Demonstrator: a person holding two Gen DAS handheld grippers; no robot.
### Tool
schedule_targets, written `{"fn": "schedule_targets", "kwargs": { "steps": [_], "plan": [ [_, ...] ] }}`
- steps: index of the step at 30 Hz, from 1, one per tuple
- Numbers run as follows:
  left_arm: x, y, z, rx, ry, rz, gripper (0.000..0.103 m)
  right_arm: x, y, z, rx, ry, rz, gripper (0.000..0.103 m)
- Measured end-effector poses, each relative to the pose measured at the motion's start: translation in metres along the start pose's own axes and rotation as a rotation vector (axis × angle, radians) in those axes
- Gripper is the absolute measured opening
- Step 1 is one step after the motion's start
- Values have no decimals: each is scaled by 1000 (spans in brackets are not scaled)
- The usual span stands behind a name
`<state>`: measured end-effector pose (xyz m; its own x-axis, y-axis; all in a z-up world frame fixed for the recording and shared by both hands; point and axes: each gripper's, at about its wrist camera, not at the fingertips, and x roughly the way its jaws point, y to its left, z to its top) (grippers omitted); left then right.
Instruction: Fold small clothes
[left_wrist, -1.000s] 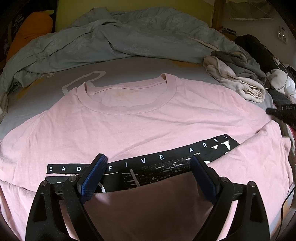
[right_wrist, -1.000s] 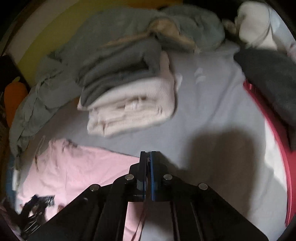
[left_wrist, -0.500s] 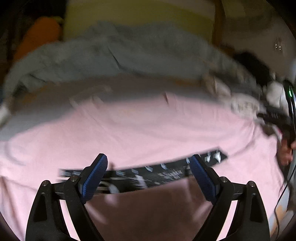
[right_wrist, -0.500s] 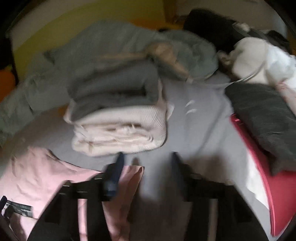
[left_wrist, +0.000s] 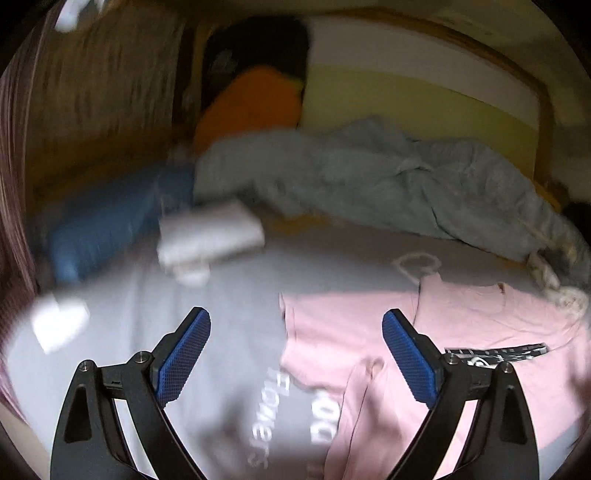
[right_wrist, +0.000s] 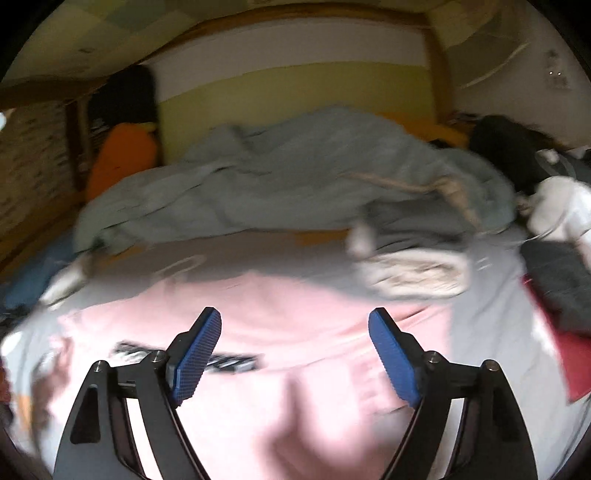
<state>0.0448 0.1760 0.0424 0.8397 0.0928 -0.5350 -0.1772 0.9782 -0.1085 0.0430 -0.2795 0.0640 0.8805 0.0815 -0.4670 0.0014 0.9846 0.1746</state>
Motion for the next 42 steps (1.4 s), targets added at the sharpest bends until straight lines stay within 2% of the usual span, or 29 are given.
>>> {"fn": "schedule_targets", "kwargs": {
  "steps": [3,4,6,8,9,11,12,13,15,18,20,24,27,31,32,34,35,36,37,39,40,42],
  "plan": [
    [25,25,-16,-143,115,-68,79,-4,31,-4,13,61,125,83],
    [34,30,-20,-168,143,-81,79,-11,44,-5,30,71,186,83],
    [48,37,-27,-208,194,-81,75,-21,57,-6,61,66,264,83],
    [70,45,-35,-285,268,-130,71,-24,72,-8,76,56,310,85],
    [86,46,-38,-337,329,-177,68,-19,78,-11,67,57,304,85],
    [94,53,-37,-394,356,-235,63,-6,91,-21,30,78,239,85],
    [95,57,-34,-410,358,-263,55,1,95,-27,16,91,210,85],
    [96,59,-31,-435,367,-322,50,9,100,-35,-1,108,187,85],
    [99,57,-34,-458,391,-416,34,26,106,-52,-35,154,163,85],
    [106,46,-42,-409,427,-384,21,49,115,-77,-73,260,190,85],
    [101,48,-46,-416,407,-374,3,57,111,-88,-46,303,212,85],
    [76,65,-56,-483,297,-337,3,65,101,-97,-10,338,194,85],
    [75,68,-74,-523,313,-285,3,66,102,-102,-69,341,114,85],
    [70,41,-65,-311,266,-152,6,57,114,-114,-188,320,40,85],
    [72,36,-62,-262,274,-131,9,54,117,-116,-219,305,25,85],
    [73,32,-55,-225,288,-142,26,51,116,-116,-214,301,37,85],
    [73,31,-46,-223,278,-139,39,50,113,-115,-193,306,52,85],
    [72,33,-35,-218,244,-110,46,50,110,-112,-174,309,63,85],
    [73,33,-20,-203,206,-62,48,49,107,-109,-159,311,68,85],
    [90,29,6,-151,182,-52,53,49,105,-107,-155,309,57,85],
    [108,26,17,-132,226,-61,53,50,104,-106,-162,304,49,85],
    [145,26,28,-140,325,-134,53,53,104,-107,-172,300,34,85]
  ]
}}
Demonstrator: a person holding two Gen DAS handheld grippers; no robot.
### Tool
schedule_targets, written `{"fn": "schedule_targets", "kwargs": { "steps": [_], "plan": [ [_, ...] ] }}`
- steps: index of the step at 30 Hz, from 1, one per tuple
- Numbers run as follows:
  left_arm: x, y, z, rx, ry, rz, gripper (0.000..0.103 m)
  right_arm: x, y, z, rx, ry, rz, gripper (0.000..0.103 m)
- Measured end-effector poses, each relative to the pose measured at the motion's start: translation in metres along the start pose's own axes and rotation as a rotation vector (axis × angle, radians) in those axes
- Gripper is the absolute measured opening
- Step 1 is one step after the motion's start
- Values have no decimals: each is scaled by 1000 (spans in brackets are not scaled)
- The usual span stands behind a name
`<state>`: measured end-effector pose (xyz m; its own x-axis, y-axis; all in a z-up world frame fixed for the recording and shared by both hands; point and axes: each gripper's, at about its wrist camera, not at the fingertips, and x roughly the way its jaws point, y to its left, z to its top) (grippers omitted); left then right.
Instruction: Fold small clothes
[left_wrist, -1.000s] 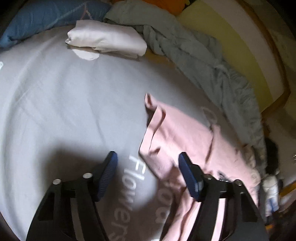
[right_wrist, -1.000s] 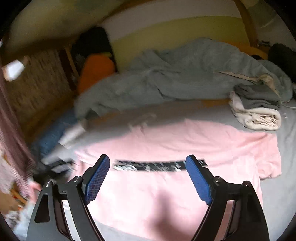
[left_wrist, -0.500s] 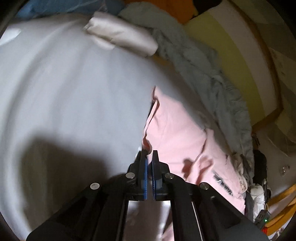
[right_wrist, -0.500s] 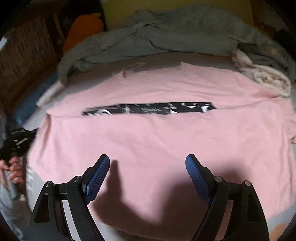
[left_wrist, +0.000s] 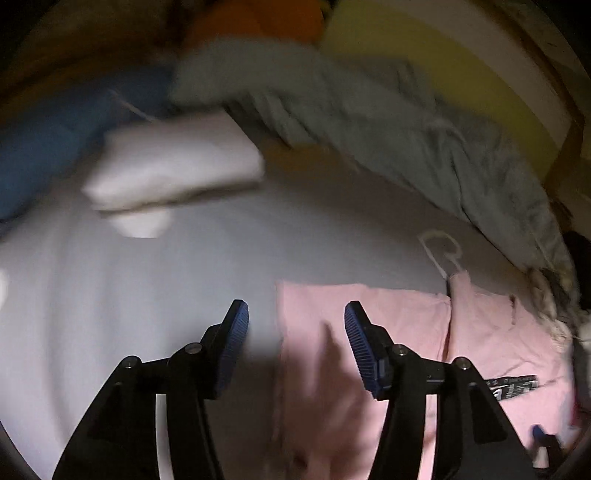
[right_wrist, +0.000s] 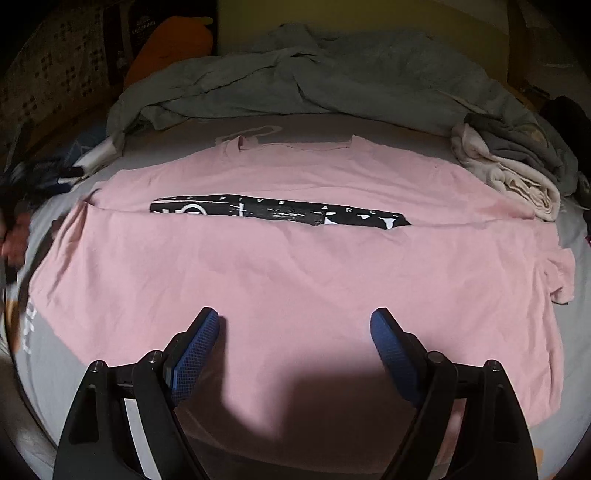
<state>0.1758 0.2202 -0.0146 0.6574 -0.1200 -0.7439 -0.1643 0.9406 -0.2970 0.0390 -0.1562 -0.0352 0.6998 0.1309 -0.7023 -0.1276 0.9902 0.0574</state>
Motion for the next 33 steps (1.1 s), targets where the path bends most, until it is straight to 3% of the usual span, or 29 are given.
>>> {"fn": "schedule_targets", "kwargs": {
  "steps": [1,2,3,5,7,10,14,17,22,24,26,28,29,30,31,33],
  "plan": [
    [18,4,7,-10,57,-9,52,2,-1,-1,-2,3,-7,85],
    [29,6,10,-20,86,13,30,4,1,0,-3,3,-7,85],
    [37,8,11,-30,93,46,0,4,1,0,-7,1,-8,85],
    [38,12,7,-32,62,13,1,5,3,1,-27,-4,-22,85],
    [26,12,4,-17,-32,60,0,7,5,2,-44,-10,-34,85],
    [10,20,5,-59,-112,66,0,9,4,2,-40,-14,-30,85],
    [15,21,13,-33,-103,126,1,9,4,2,-44,-16,-32,85],
    [41,22,9,-55,37,248,1,9,2,2,-48,-15,-35,85],
    [25,-5,-6,27,-6,427,2,9,2,2,-48,-15,-32,85],
    [22,-16,-10,112,-8,514,5,8,1,2,-49,-17,-31,85],
    [22,-27,-8,217,2,512,15,9,1,2,-47,-17,-27,85],
    [12,-40,1,250,-56,544,21,9,1,3,-45,-18,-23,85],
    [6,-48,9,259,-97,508,23,9,1,3,-44,-20,-23,85],
    [1,-57,16,279,-120,422,26,10,1,3,-44,-21,-24,85],
    [2,-69,25,316,-100,283,31,10,1,2,-46,-23,-26,85],
    [22,-94,36,392,64,-54,44,10,3,2,-51,-27,-31,86]
  ]
}}
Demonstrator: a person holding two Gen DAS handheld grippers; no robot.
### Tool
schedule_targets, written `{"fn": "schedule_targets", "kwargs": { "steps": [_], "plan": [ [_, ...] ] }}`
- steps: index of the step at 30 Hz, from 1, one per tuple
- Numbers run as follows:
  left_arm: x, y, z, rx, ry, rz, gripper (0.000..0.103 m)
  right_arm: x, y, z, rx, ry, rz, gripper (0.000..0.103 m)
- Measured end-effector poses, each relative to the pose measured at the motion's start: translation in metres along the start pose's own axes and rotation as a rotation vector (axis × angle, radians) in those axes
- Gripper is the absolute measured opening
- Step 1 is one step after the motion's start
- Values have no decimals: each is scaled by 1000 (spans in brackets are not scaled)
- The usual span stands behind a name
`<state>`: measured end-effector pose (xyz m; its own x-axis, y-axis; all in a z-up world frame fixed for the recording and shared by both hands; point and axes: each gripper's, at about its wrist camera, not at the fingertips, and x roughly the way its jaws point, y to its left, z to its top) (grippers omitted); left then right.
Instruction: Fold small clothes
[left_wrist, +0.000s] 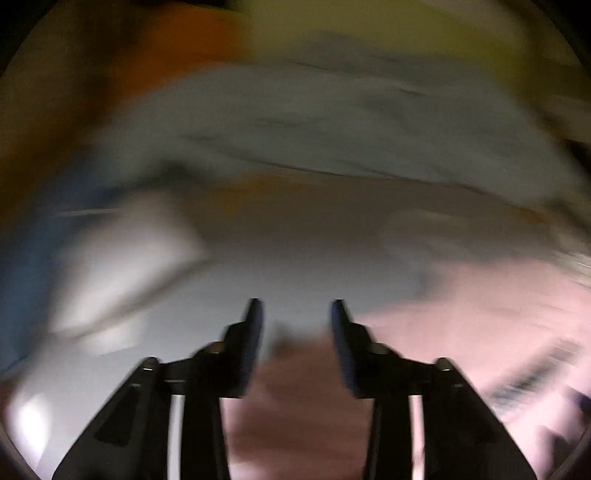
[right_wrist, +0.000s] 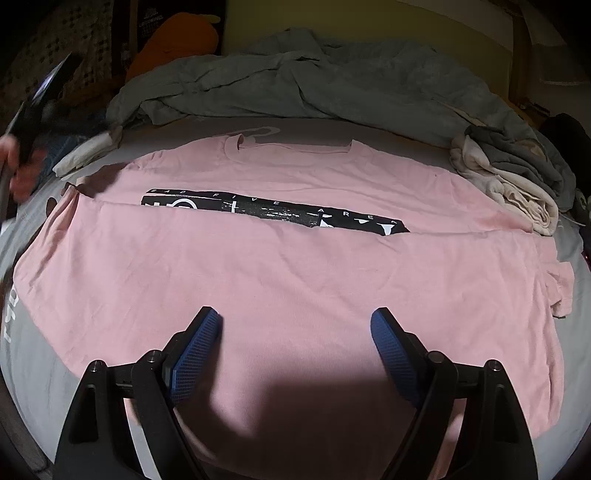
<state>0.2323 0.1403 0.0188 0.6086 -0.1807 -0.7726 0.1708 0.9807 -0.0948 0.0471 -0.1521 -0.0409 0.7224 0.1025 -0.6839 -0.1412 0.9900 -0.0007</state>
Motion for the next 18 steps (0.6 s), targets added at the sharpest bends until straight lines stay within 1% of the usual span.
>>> {"fn": "schedule_targets", "kwargs": {
  "steps": [1,2,3,5,7,8,9,10,11,12,13,14,15,17,18],
  "plan": [
    [14,-8,7,20,63,-117,44,0,0,0,0,0,0,86],
    [27,-16,12,32,115,-165,44,0,0,0,1,2,2,86],
    [43,-27,17,54,156,-132,43,0,0,1,4,4,4,86],
    [67,-42,22,115,205,-66,42,1,-1,1,10,7,10,86],
    [91,-47,23,134,268,-15,42,1,-1,1,10,9,14,86],
    [100,-44,21,120,295,-28,38,1,-2,2,9,9,15,86],
    [104,-43,18,108,312,-67,26,2,-2,2,6,9,15,86],
    [105,-41,16,114,315,-119,12,2,-1,2,5,8,15,86],
    [105,-38,16,117,319,-144,6,3,-1,2,5,8,17,86],
    [102,-34,15,107,303,-140,5,3,-2,3,8,9,19,86],
    [98,-33,15,104,280,-104,5,3,-2,2,10,10,21,86],
    [95,-28,17,100,248,-40,5,3,-3,2,13,11,24,86],
    [94,-22,19,74,233,-12,5,4,-4,2,14,11,25,86],
    [97,-4,23,-25,230,-39,6,4,-2,2,13,11,20,86],
    [99,-2,22,-38,233,-38,6,5,-1,2,10,12,16,86]
  ]
}}
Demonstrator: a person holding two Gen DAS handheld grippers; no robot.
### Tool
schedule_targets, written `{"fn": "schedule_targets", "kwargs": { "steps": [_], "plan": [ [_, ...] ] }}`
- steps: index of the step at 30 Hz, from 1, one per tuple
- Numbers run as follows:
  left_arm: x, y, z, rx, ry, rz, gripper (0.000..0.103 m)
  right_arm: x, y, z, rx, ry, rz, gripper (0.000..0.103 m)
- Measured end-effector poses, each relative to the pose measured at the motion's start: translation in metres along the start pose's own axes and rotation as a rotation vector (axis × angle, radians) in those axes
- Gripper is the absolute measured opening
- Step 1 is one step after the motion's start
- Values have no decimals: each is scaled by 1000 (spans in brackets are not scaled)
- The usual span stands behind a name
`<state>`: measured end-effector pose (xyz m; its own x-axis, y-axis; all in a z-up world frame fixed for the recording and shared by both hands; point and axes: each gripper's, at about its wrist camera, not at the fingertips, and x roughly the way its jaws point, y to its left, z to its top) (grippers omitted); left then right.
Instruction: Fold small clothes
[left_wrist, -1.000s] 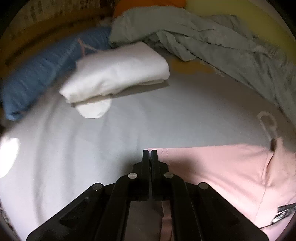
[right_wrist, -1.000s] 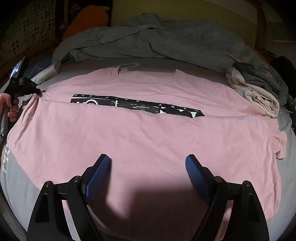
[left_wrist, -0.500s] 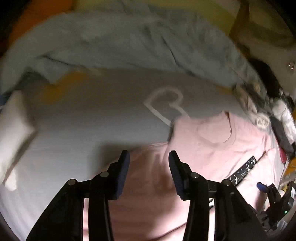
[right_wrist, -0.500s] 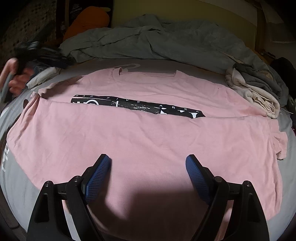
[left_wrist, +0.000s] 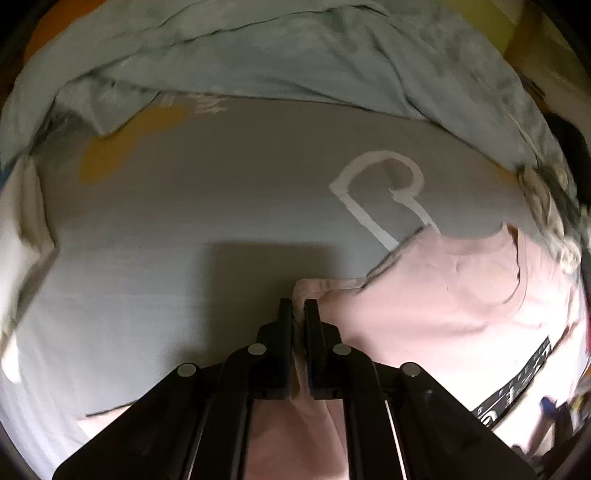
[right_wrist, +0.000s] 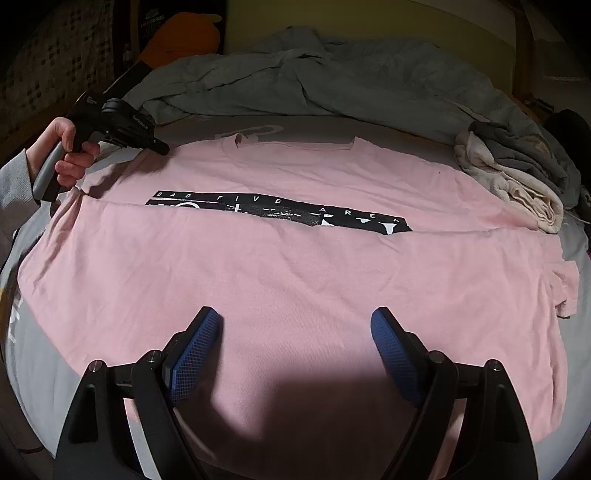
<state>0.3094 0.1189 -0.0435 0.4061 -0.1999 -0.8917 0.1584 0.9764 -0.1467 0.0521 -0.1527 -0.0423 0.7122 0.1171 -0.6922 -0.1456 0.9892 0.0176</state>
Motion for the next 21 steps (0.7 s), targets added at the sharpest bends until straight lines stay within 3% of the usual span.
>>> {"fn": "schedule_targets", "kwargs": {
  "steps": [4,5,6,8,10,11,16,18,21],
  "plan": [
    [12,-7,-6,-14,-4,48,12,0,3,0,0,2,-4,86],
    [9,-10,-9,-11,-25,58,19,0,3,0,0,2,-4,86],
    [5,-12,-10,5,-63,101,39,0,3,-1,0,1,-4,86],
    [-10,-14,-13,40,-163,219,55,0,2,0,0,1,-3,86],
    [-29,-16,-22,88,-276,436,55,0,2,0,2,0,-3,86],
    [-37,-16,-25,101,-296,489,52,0,2,-1,3,-2,-3,86],
    [-107,-24,-62,105,-479,495,53,-2,1,0,12,-9,-4,86],
    [-131,-35,-79,116,-564,496,79,-8,-2,0,31,-25,-20,86],
    [-161,-44,-112,129,-658,443,88,-20,-6,4,37,-81,-58,86]
  ]
}}
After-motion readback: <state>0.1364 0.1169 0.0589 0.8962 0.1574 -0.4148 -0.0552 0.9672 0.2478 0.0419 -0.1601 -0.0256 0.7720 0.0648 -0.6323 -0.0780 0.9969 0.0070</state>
